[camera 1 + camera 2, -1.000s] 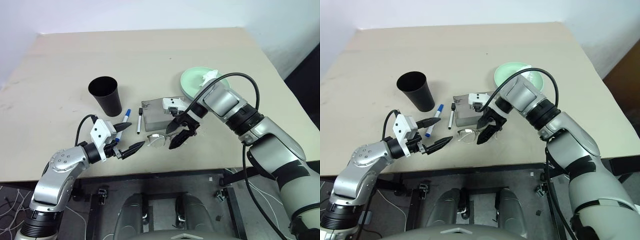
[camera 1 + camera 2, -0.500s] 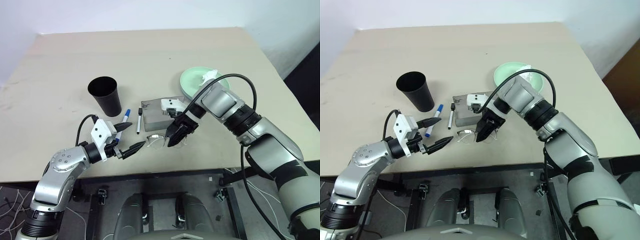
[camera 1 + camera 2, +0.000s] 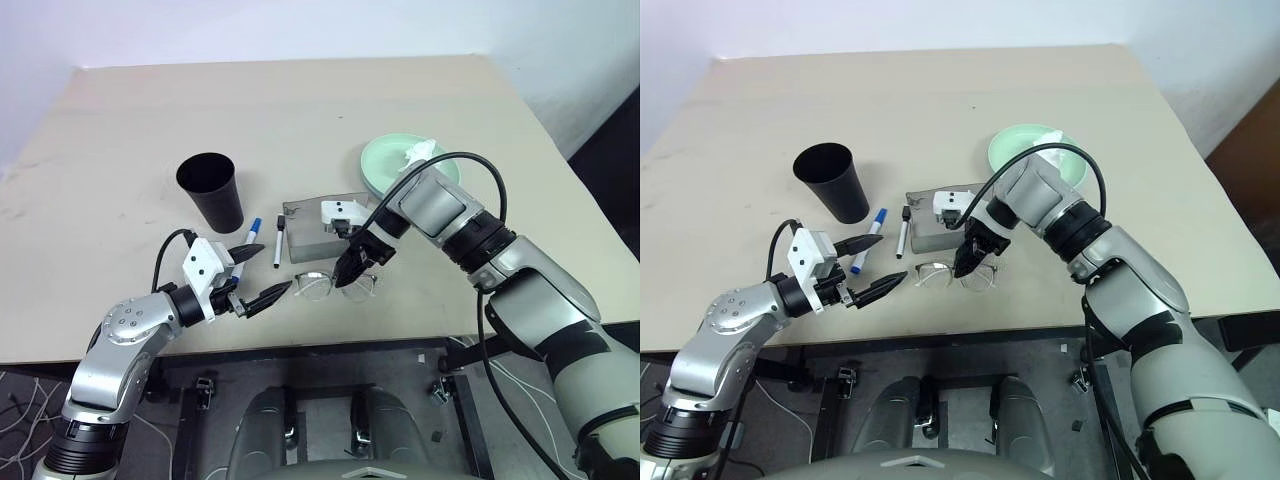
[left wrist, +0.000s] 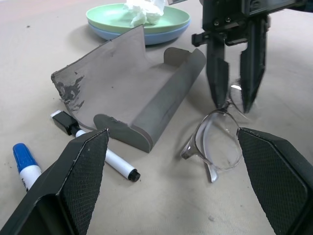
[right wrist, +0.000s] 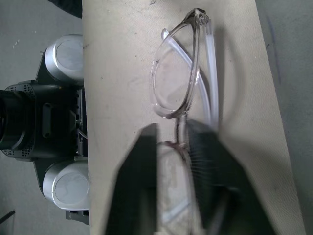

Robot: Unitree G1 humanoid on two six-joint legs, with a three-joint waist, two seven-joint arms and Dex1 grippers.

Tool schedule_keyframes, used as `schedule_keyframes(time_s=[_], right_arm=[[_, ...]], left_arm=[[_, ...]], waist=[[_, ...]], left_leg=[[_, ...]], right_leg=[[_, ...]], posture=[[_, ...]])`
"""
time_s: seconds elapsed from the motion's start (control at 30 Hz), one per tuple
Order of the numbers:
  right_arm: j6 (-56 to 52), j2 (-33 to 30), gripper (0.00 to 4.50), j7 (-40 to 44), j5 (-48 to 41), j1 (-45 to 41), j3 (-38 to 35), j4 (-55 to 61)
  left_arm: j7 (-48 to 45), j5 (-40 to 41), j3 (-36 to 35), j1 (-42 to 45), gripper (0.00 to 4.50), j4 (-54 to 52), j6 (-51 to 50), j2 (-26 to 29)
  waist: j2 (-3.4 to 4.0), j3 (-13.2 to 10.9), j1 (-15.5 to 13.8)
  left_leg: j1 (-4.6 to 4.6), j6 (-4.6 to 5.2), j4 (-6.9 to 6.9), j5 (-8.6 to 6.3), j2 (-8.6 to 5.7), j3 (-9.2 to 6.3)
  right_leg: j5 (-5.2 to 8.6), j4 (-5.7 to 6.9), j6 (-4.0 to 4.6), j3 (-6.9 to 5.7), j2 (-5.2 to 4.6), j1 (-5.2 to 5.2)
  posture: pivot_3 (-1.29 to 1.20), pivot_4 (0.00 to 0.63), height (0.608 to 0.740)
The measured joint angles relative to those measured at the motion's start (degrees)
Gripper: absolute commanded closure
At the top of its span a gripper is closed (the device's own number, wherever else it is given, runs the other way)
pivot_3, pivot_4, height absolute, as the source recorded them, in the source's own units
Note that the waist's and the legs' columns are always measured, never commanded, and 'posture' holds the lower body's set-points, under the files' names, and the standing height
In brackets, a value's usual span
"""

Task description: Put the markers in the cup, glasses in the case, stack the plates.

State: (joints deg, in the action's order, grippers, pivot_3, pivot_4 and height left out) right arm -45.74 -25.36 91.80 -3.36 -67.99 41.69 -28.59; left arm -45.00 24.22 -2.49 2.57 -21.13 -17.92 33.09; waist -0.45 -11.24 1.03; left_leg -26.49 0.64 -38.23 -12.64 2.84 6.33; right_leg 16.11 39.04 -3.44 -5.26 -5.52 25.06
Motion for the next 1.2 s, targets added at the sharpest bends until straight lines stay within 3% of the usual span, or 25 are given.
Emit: schedule_keyframes(time_s=[0.27, 0.6, 0.97, 1.2], right_arm=[[-1.4, -0.2, 4.47, 0.1, -0.2, 0.0, -0.6, 0.5], [-0.6, -6.6, 4.47, 0.2, -6.1, -4.3, -5.1, 5.8], [19.5, -0.8, 4.47, -9.0, -0.4, -10.8, -13.9, -13.9], [32.3, 2.5, 4.47, -12.4, 6.2, -11.6, -13.8, -22.0]], left_arm=[[0.0, 0.0, 0.1, 0.0, 0.10, 0.0, 0.7, 0.0], [-0.6, 0.1, -0.2, -1.8, 0.10, 0.1, 1.0, 0.1], [-0.8, 0.1, -1.8, -3.7, 0.10, 0.2, 1.1, 0.5], [-0.3, 0.1, -2.8, -5.4, 0.10, -0.1, 1.1, 0.7]], waist=[[-0.01, 0.0, 0.0], [-0.01, 0.0, 0.0], [-0.01, 0.0, 0.1], [0.00, 0.0, 0.1]], left_leg=[[0.04, -0.04, 0.00, 0.04, 0.02, -0.02], [0.03, -0.04, 0.01, 0.04, 0.02, -0.02], [0.00, -0.07, 0.03, 0.07, 0.02, 0.01], [0.00, -0.07, 0.02, 0.08, 0.02, 0.02]], right_leg=[[0.00, 0.03, 0.00, -0.02, 0.01, -0.03], [0.00, 0.02, 0.00, -0.01, -0.01, 0.02], [0.00, 0.03, 0.00, -0.01, 0.02, 0.03], [0.00, 0.04, 0.00, -0.01, 0.02, 0.02]], posture=[[0.00, 0.150, 0.701], [0.00, 0.150, 0.701], [0.00, 0.150, 0.701], [0.00, 0.150, 0.701]])
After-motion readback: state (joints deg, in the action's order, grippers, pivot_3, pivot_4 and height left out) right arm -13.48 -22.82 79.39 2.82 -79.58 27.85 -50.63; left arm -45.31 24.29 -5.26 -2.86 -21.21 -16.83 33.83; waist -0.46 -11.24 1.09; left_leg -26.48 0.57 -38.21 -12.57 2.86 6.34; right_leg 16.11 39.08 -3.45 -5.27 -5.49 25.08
